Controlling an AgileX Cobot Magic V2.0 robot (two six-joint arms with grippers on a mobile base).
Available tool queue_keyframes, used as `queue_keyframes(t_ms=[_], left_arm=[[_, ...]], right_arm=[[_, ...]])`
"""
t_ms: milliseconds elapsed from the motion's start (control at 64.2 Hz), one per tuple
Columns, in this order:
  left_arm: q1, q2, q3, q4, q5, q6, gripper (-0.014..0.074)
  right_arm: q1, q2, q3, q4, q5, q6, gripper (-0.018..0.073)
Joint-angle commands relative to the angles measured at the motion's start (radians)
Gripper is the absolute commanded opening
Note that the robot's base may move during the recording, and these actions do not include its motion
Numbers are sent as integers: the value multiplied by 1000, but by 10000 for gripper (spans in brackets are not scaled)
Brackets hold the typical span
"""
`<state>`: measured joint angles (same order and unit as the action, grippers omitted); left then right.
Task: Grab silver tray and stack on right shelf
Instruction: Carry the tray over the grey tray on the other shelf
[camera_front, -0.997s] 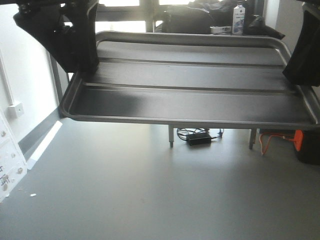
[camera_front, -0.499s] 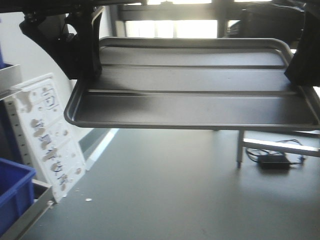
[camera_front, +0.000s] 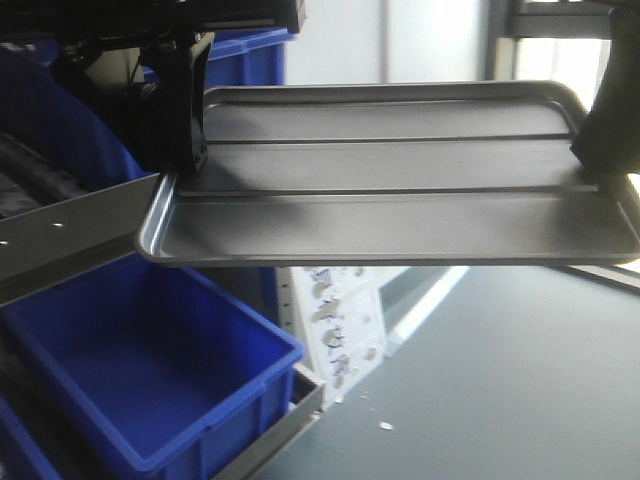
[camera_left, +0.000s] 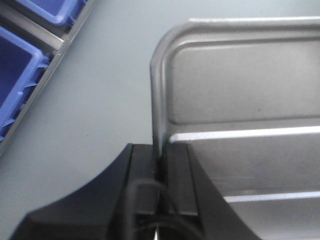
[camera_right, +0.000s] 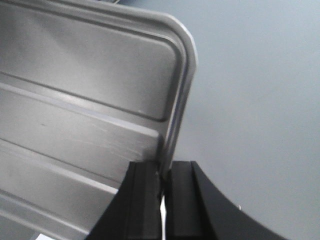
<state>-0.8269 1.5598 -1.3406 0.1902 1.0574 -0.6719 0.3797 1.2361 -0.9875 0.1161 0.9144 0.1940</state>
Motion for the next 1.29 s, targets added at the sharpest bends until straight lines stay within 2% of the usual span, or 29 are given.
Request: queue_keyframes(t_ms=[0, 1278], left_arm=[[-8, -35, -29, 17, -17, 20, -101], [-8, -35, -29, 16, -17, 20, -101]], right_arm=[[2, -24, -34, 1, -44, -29, 56], [2, -24, -34, 1, -44, -29, 56]])
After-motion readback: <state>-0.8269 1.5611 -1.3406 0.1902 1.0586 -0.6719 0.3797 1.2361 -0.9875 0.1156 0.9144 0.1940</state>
